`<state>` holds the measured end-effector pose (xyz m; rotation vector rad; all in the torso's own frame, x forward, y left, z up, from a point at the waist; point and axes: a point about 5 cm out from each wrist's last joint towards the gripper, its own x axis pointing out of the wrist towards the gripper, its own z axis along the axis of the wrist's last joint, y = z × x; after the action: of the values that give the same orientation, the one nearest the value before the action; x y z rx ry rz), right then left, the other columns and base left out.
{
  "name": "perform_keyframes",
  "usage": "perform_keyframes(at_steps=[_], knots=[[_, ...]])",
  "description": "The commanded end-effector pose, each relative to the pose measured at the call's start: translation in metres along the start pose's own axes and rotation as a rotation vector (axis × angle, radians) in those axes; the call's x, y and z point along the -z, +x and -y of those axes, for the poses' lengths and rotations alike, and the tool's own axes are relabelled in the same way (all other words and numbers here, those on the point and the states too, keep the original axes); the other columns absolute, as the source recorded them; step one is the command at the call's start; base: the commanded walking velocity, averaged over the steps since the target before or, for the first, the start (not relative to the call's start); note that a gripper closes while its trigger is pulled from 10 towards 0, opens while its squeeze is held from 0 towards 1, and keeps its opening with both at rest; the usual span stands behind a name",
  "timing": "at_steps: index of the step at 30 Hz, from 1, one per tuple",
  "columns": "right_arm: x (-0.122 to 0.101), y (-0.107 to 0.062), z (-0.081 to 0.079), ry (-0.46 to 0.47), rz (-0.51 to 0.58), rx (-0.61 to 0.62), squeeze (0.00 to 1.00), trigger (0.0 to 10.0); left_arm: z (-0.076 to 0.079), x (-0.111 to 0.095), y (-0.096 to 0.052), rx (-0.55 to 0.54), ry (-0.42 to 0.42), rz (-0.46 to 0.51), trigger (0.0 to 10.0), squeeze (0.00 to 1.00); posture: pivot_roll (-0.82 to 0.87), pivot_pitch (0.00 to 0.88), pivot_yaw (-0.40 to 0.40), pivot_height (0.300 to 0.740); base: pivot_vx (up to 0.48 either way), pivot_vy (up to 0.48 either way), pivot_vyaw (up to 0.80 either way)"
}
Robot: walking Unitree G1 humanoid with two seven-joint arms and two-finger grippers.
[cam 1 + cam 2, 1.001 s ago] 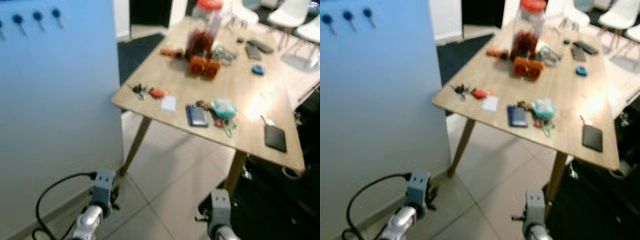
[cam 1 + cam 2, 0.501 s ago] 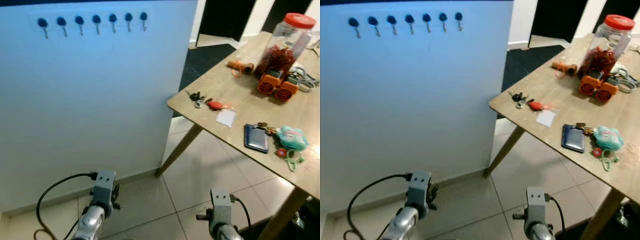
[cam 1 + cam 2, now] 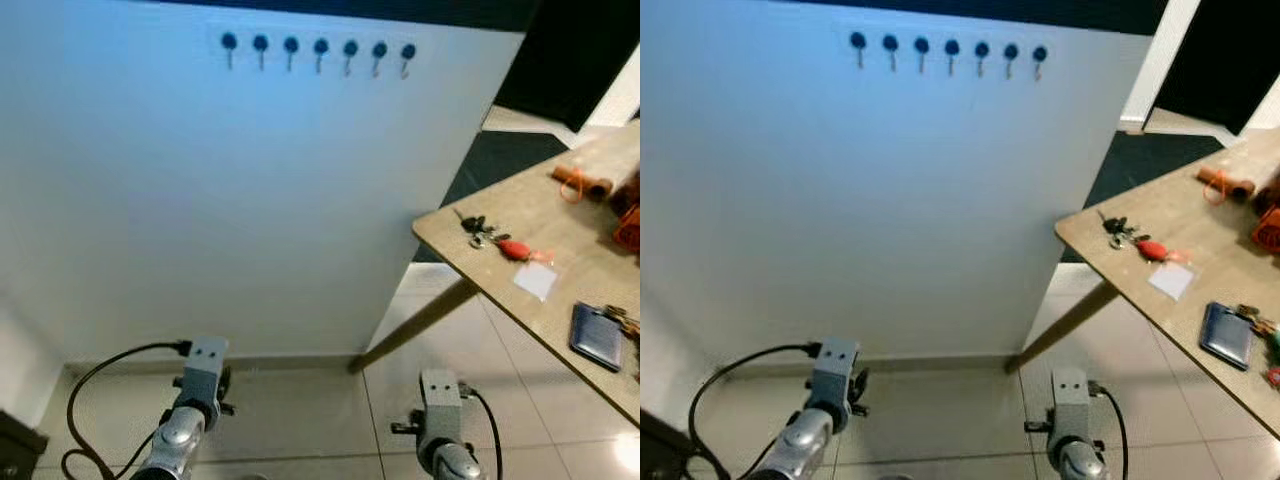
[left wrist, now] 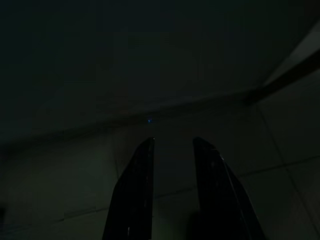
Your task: Hang keys on a hook
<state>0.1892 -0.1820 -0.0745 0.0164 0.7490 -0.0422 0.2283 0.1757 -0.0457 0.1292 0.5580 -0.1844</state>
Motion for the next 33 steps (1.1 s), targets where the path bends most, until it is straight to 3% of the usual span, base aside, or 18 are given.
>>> perform_keyframes(at_steps=[1,7,18,33], knots=[[0.0010,-0.0006,0.0042,0.016,-0.003,0.024,0.00,10.0,0.0056,0.0017,0.0006,0.024,0.005,-0.015,10.0,0.00,0.08,0.004,-0.078,0.740,0.000,0.000,0.00],[-0.0018,-0.0002,0.0068,0.061,0.015,0.045,0.00,10.0,0.0080,-0.0008,0.0022,0.034,0.004,-0.010,10.0,0.00,0.08,0.005,-0.075,0.740,0.000,0.000,0.00],[-0.0036,0.0003,0.0081,0.066,0.021,0.050,0.00,10.0,0.0076,-0.0041,0.0039,0.036,0.002,-0.003,10.0,0.00,0.08,0.005,-0.071,0.740,0.000,0.000,0.00],[-0.0040,0.0006,0.0061,0.071,0.024,0.046,0.00,10.0,0.0055,-0.0043,0.0035,0.031,-0.004,0.000,10.0,0.00,0.08,0.006,-0.070,0.740,0.000,0.413,0.00]])
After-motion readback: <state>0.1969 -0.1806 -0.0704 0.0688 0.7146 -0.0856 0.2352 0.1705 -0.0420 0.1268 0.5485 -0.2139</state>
